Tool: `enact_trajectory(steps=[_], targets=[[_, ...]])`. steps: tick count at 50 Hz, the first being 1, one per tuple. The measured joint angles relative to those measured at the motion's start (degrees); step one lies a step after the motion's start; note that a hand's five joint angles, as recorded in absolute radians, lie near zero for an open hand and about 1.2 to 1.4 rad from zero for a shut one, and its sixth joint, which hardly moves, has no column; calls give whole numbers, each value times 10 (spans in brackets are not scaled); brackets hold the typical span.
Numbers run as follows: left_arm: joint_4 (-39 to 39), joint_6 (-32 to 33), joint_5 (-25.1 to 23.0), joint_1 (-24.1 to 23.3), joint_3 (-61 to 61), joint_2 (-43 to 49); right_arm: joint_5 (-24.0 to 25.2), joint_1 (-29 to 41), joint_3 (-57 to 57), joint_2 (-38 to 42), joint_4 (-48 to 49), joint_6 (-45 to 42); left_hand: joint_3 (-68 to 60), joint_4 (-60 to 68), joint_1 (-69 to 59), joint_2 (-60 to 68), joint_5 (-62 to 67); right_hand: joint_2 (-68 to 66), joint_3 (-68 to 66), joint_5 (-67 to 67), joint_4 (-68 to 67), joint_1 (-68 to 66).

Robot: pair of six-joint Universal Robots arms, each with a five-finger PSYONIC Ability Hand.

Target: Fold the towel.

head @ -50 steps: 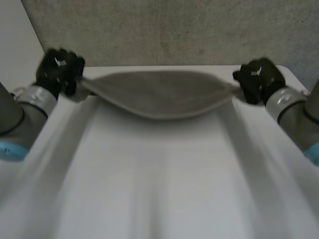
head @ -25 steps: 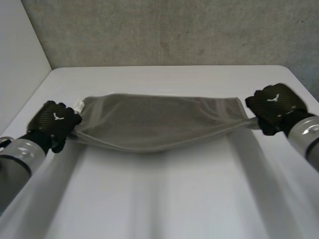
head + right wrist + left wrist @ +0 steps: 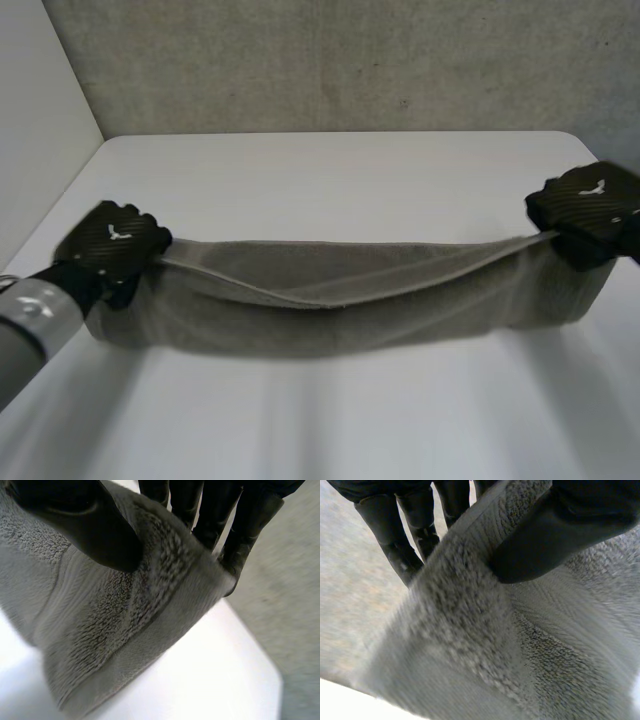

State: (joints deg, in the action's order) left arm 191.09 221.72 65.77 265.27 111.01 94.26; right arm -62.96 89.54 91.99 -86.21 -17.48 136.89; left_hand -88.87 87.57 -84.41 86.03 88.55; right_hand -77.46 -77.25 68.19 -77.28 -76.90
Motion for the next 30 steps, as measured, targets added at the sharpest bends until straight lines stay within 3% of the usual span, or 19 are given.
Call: enact_trajectory(steps=[7,15,30], targets=[[9,17,55,-28,-108,151,-32,33,-80,151,3,0,0,0,0,0,0,0,0,0,0,0],[7,22,81,-61,-226,266,-91,68,-183,270,23,4,0,0,0,0,0,0,0,0,0,0],[8,21,141,-91,-341,365,-171,109,-265,360,106,4,1,-1,5,-5,-2,11,11,-6,11,11]])
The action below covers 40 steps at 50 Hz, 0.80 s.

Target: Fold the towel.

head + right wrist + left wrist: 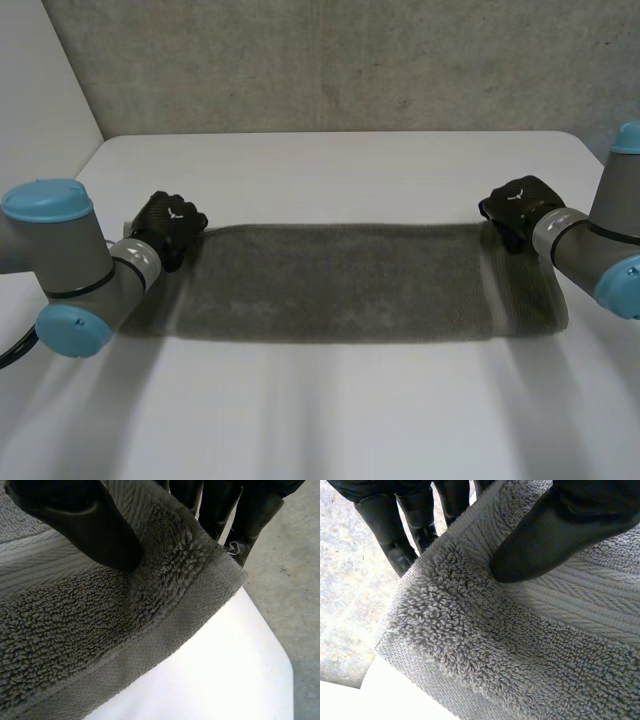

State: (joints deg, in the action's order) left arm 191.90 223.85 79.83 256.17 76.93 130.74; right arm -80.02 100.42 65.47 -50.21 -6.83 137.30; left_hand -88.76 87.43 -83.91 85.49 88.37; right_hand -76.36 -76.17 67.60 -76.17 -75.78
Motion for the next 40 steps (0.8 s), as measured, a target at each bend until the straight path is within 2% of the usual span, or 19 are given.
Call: enact_trajectory(steps=[1,2,3,6,9,14,20,27,33,40], targets=[[0,0,0,0,-1,2,-2,1,-2,2,3,0,36,-27,30,-31,-27,35,34,-42,35,43],[0,0,1,-1,-3,5,-6,2,-5,5,8,0,151,-156,142,-144,-151,162,156,-157,146,157],[0,0,1,-1,-4,6,-8,2,-6,7,10,0,211,-207,203,-204,-199,222,204,-218,205,217],[0,0,2,-2,-7,10,-21,4,-11,15,19,1,525,-542,514,-509,-524,525,511,-548,513,519],[0,0,8,-5,-9,9,-35,7,-11,18,22,3,729,-716,679,-693,-730,618,615,-642,615,614],[0,-2,22,-9,-11,-1,-47,11,-3,13,26,15,746,-725,685,-708,-756,619,618,-642,616,624],[1,-12,35,-9,-13,-34,-43,9,36,-44,47,62,748,-725,686,-708,-757,619,618,-642,616,624],[-1,-43,35,-6,16,-79,-2,6,120,-140,60,89,748,-725,686,-708,-757,619,618,-642,616,625],[4,-115,20,-1,98,-133,45,-19,229,-208,50,93,748,-725,686,-708,-757,619,618,-642,616,626],[17,-175,-21,7,177,-183,67,-54,309,-217,42,90,748,-725,686,-708,-757,617,617,-630,614,608]])
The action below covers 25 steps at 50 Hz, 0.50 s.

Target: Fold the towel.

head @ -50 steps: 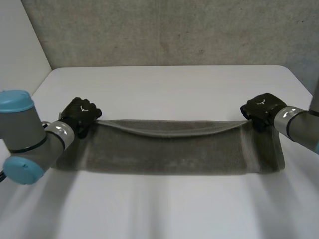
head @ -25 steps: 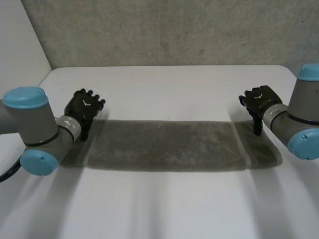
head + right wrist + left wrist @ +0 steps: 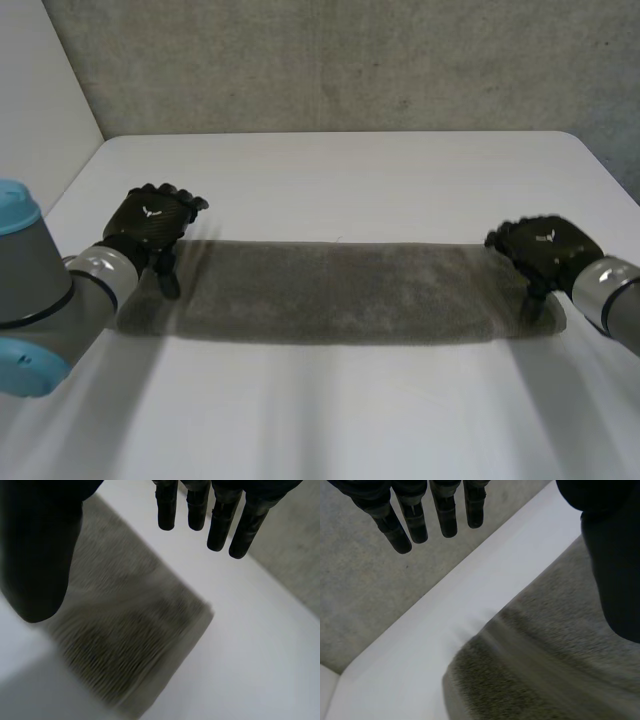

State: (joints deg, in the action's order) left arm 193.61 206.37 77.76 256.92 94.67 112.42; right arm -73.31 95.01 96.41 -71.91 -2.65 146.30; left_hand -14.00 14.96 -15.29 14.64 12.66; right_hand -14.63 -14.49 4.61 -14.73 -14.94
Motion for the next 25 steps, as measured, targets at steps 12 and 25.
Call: enact_trajectory(steps=[12,25], targets=[[25,-22,-36,9,50,-43,36,-46,34,52,10,-7,0,0,0,0,0,-204,-206,207,-203,-202],[26,-21,-34,8,49,-42,10,-70,18,73,54,-17,0,0,0,0,0,-616,-610,618,-622,-607]])
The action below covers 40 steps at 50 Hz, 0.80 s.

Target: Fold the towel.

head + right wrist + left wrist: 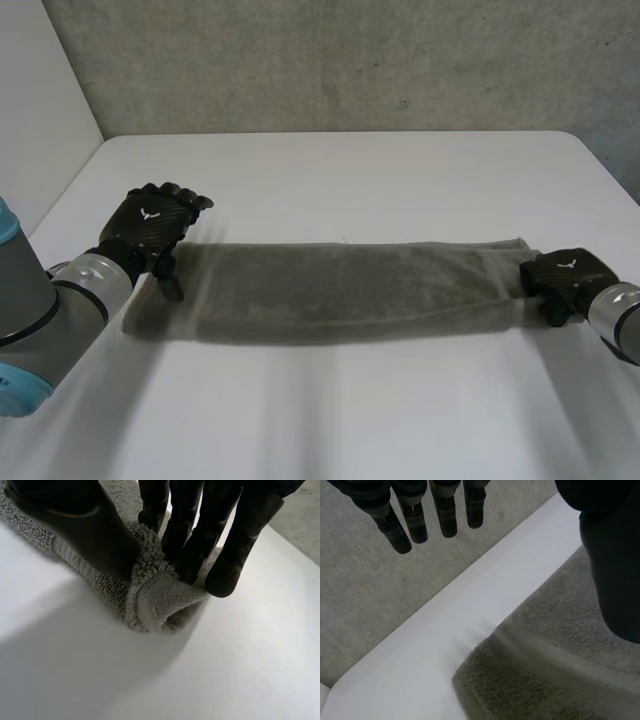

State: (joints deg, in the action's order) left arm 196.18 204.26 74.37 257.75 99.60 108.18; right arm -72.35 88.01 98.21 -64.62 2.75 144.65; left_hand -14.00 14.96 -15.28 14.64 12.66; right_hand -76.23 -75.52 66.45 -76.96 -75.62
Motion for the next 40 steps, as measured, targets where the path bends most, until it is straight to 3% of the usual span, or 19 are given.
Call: enact_trajectory(steps=[6,13,19,22,27,34,40], targets=[[-1,0,1,0,0,-3,-16,-34,-8,-9,-2,-45,0,0,0,0,0,0,0,0,0,0],[-1,0,2,3,4,-23,-43,-122,-23,-48,-8,-170,0,0,1,0,0,0,-6,0,0,0],[0,0,2,5,1,-37,-50,-94,-60,-84,-8,-173,2,0,1,0,-1,0,-8,0,0,0],[1,-1,2,5,-5,-41,-51,-31,-92,-99,-8,-126,2,0,1,0,-1,-1,-11,0,0,0],[3,-7,4,-1,-19,-48,-49,143,-155,-105,-3,-30,2,0,1,0,-1,-3,-17,0,0,0],[3,-34,4,-10,-22,-61,-43,363,-199,-26,10,-1,2,0,2,0,-2,-3,-17,0,-3,0],[3,-46,4,-17,-18,-63,-35,441,-205,53,13,-8,2,0,2,-1,-2,-3,-17,0,-3,0]])
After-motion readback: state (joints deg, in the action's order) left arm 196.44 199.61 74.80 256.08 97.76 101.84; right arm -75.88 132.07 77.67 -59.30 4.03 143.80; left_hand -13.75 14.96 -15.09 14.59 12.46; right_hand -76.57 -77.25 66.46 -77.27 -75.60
